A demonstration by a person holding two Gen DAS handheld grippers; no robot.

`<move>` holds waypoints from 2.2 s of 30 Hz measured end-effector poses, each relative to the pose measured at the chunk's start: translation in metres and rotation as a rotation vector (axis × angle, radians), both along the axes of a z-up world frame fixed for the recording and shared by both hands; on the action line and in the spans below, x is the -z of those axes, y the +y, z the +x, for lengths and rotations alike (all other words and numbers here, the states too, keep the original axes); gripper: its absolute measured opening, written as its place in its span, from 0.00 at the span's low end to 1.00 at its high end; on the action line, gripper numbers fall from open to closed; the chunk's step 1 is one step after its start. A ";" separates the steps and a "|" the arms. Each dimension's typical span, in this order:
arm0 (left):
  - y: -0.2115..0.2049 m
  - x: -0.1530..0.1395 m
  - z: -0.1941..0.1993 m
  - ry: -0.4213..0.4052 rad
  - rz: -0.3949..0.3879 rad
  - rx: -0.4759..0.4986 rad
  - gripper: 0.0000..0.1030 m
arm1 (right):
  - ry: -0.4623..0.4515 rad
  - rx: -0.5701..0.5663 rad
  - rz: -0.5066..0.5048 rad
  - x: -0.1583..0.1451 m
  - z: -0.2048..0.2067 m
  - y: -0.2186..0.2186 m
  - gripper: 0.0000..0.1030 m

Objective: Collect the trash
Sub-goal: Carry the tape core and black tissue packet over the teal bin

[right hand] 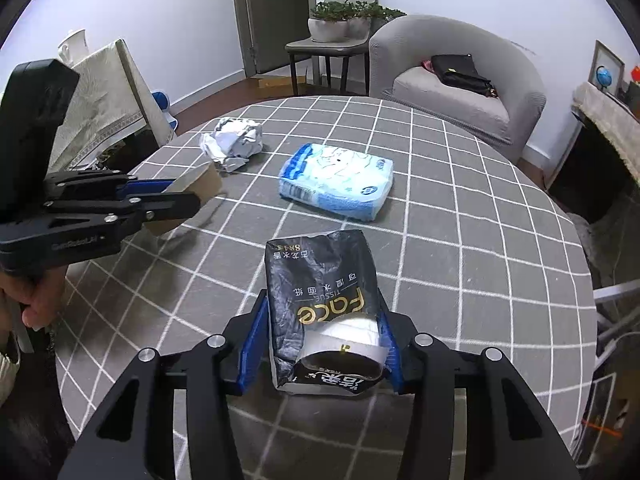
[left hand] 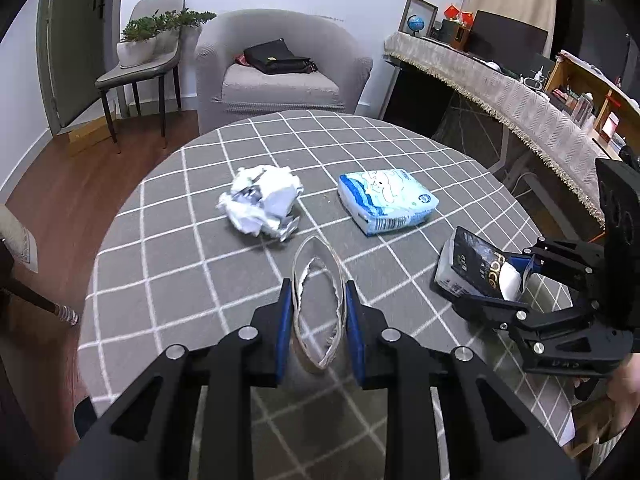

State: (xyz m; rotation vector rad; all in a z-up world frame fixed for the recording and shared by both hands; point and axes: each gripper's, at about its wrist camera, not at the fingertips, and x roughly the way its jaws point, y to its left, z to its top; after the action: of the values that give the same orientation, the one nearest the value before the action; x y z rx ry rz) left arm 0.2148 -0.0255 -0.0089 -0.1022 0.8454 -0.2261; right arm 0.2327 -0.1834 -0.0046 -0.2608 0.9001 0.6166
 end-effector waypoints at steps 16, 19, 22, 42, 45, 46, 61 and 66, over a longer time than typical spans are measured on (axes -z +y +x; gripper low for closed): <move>0.037 -0.009 -0.073 -0.004 0.023 -0.028 0.26 | -0.015 -0.039 0.102 -0.018 -0.050 0.055 0.47; 0.048 -0.009 -0.086 -0.007 0.031 -0.046 0.26 | -0.016 -0.059 0.107 -0.019 -0.059 0.072 0.47; 0.067 -0.012 -0.099 -0.011 0.025 -0.081 0.26 | -0.016 -0.076 0.116 -0.020 -0.067 0.087 0.47; 0.167 0.033 -0.136 0.074 0.071 -0.213 0.27 | -0.047 -0.140 0.279 -0.044 -0.095 0.187 0.47; 0.183 0.045 -0.141 0.102 0.060 -0.221 0.27 | -0.046 -0.171 0.271 -0.041 -0.100 0.212 0.47; 0.188 0.047 -0.142 0.108 0.064 -0.224 0.27 | -0.043 -0.183 0.269 -0.040 -0.102 0.222 0.47; 0.254 0.107 -0.159 0.274 0.041 -0.279 0.28 | 0.027 -0.247 0.210 -0.011 -0.108 0.301 0.47; 0.260 0.128 -0.164 0.337 0.032 -0.267 0.28 | 0.069 -0.253 0.156 0.006 -0.105 0.319 0.47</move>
State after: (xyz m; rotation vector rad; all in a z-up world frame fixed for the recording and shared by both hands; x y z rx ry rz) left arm 0.0509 0.2348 -0.1373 -0.2256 1.1580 0.0589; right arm 0.1275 0.1357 -0.0102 -0.2157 0.8872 0.9307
